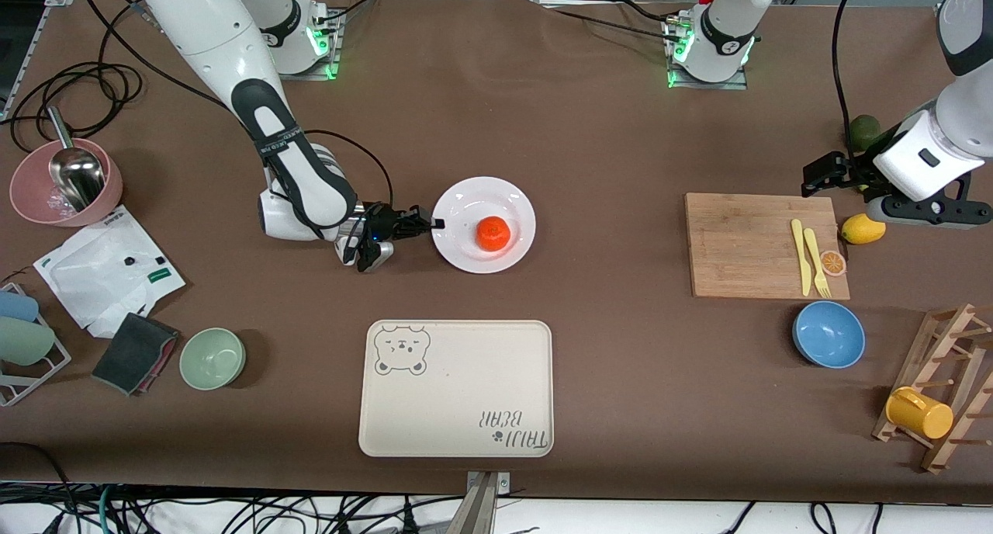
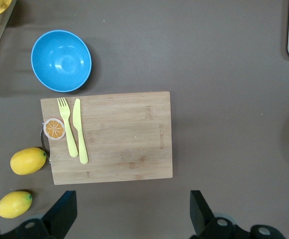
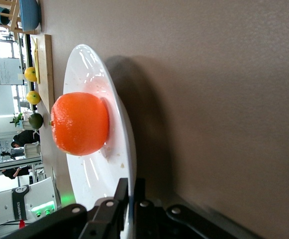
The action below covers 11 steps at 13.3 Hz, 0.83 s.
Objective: Place orange and plate with both arms
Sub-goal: 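Close the right gripper on the white plate rim, then slide the plate with the right gripper onto the bear placemat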
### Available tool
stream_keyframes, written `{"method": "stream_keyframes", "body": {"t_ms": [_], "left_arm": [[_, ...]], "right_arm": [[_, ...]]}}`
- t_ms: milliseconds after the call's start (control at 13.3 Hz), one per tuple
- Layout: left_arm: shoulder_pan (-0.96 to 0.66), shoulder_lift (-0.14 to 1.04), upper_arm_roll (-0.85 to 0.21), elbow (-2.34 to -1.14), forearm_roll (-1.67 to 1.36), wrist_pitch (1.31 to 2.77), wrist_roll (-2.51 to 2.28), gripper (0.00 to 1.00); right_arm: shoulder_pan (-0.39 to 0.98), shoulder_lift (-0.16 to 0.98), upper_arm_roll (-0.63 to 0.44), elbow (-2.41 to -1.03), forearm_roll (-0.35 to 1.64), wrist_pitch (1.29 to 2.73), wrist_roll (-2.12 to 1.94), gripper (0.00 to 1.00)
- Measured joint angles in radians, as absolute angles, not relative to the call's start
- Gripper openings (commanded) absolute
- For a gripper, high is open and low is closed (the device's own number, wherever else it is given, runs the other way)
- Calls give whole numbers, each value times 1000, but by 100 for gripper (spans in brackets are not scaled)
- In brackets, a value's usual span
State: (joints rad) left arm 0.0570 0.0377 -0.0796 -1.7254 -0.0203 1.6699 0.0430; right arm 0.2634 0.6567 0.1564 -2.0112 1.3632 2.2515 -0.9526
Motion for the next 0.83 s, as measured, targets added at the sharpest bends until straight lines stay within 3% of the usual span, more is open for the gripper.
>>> {"method": "stream_keyframes", "body": {"t_ms": [826], "left_arm": [[57, 38, -80, -1725, -20, 1670, 43, 100]], "right_arm": [[252, 664, 154, -1983, 1402, 2240, -956, 0]]}}
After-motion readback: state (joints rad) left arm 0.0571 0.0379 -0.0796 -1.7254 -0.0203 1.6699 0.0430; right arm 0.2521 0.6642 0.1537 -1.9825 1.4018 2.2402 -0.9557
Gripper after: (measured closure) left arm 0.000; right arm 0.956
